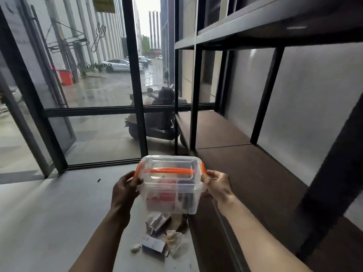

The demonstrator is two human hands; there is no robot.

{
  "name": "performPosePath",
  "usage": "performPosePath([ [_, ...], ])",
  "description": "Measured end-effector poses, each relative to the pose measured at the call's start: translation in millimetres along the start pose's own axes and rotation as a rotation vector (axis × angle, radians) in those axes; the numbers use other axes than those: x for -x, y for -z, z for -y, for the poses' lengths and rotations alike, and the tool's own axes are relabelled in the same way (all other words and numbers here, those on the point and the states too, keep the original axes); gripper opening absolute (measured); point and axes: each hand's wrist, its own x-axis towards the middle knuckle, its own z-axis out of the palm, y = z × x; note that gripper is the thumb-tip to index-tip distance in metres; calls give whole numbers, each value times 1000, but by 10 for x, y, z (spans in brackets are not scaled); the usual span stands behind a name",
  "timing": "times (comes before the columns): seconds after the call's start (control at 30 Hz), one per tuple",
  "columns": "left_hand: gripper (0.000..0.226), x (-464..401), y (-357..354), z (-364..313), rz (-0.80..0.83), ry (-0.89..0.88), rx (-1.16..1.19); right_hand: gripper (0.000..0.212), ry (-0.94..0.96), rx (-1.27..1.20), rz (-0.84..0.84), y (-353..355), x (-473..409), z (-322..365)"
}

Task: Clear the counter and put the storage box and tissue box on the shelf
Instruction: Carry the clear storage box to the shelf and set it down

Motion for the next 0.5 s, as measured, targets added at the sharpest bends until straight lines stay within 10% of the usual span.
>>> performPosePath([
  [0.5, 44, -2283, -1914, -2, 328, 46, -83, 28, -26, 38, -308, 492, -2157, 184],
])
